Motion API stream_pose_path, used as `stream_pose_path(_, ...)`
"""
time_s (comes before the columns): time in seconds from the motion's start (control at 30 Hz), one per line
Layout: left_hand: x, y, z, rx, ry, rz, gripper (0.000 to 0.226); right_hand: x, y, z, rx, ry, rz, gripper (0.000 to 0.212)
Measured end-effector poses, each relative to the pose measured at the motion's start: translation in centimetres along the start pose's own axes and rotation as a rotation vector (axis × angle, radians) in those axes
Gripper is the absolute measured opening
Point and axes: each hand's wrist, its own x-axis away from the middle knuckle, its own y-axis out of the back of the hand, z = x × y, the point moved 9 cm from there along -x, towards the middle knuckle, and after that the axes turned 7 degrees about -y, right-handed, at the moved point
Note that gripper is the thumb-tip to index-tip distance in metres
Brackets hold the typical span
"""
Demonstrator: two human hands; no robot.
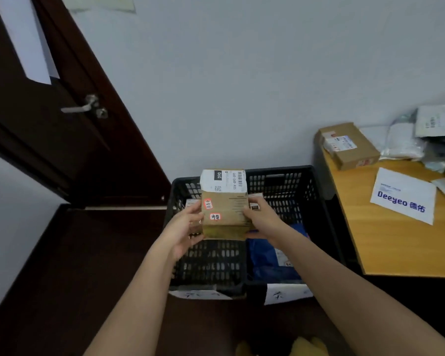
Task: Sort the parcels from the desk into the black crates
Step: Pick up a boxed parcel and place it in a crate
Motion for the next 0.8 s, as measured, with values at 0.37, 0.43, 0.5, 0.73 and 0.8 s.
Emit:
stream_pose_path(0.37,-4.8,5.9,4.4,0.173,0.165,-0.071,0.029,-6.4,-5.0,-0.3,0.090,-0.083,0.016,0.025)
stream_pose_path(0.43,-6.4,7.5,4.8,0.167,0.181,-0.100,0.032,-8.5,-6.2,0.0,0.105,-0.094,0.035,0.026)
stream_pose_path(0.5,-8.0,9.1,5.3,0.177,0.205,-0.153,0.034,-10.5,-7.5,0.3,0.110,-0.115,0.059,0.027)
stream_pose_path(0.73,-13.6,10.6,5.8,0.108,0.310,-0.148,0.031,-16.4,-9.1,-0.4,0.098,-0.209,0.085,0.029)
stream_pose_path(0.8,-14.9,10.8,7.2,0.102,0.352,-0.146,0.033,-17.9,-9.3,-1.1,0.109,-0.233,0.072,0.028)
